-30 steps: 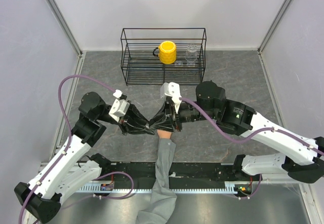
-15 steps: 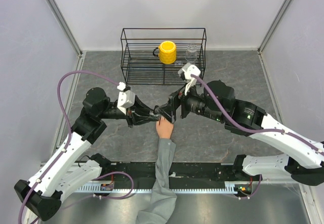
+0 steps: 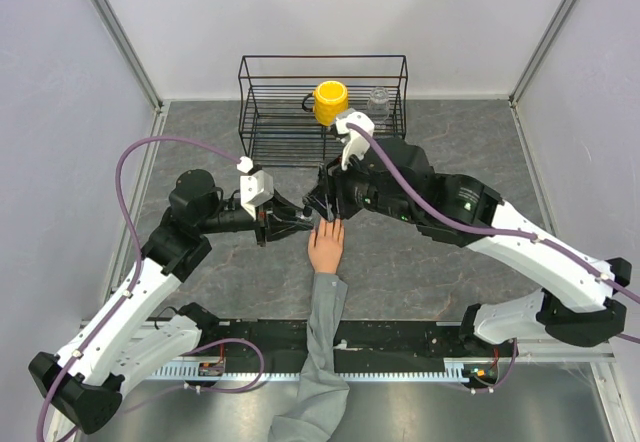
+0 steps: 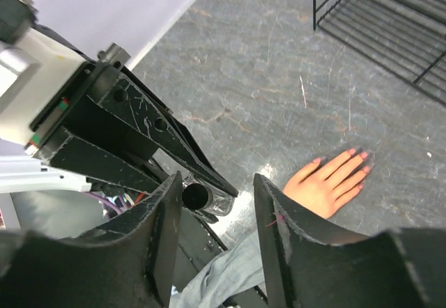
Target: Paint the nails
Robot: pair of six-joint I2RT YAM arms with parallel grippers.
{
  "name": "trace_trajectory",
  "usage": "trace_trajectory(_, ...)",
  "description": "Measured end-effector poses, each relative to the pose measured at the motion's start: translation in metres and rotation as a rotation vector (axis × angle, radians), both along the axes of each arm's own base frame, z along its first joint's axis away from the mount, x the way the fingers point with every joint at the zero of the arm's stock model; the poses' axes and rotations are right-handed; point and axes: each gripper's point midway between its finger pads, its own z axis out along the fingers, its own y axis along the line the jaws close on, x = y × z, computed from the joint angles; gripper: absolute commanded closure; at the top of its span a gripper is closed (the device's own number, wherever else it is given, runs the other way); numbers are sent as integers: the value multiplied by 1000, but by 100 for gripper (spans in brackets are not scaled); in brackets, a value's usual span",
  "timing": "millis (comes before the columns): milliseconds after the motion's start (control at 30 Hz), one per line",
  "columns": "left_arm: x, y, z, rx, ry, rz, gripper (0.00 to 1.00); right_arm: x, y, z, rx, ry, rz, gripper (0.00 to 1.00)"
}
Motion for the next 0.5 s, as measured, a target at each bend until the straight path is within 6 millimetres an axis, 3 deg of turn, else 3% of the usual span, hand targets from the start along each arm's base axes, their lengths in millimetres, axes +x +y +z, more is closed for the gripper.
trace_trajectory(233,2,0,-2,7,3,8,98,-1,6,-20,-69,37,15,52)
trace_trajectory(500,2,0,-3,9,5,7,98,-4,6,-23,-81,44,29,52)
